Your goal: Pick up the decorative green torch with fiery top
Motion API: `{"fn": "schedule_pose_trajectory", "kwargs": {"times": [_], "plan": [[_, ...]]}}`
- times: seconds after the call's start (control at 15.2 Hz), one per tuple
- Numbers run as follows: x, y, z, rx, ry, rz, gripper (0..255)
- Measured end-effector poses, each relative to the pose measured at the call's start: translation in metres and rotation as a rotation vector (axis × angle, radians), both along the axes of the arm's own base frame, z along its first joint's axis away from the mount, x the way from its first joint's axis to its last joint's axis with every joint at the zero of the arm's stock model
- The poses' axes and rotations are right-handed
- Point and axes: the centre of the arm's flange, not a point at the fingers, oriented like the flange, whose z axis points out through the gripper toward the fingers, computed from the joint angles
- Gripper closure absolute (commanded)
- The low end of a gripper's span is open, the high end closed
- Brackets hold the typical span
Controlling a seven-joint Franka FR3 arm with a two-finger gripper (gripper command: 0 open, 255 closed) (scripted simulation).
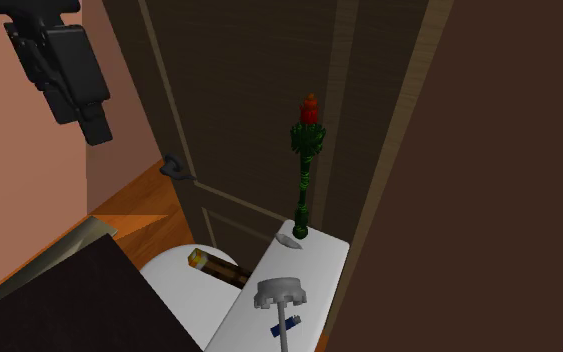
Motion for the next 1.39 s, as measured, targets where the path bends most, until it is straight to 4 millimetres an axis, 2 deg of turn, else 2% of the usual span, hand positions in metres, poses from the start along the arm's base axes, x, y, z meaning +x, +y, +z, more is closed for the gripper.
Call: {"fn": "schedule_pose_trajectory", "kwargs": {"times": [0.13, 0.26, 0.79, 1.39], "plan": [[0.006, -0.002, -0.002, 0.001, -0.002, 0.004, 0], [0.023, -0.005, -0.006, 0.004, -0.010, 0.016, 0], [0.115, -0.028, -0.032, 0.019, -0.053, 0.079, 0], [0.223, -0.041, -0.055, 0.037, -0.102, 0.150, 0]]}}
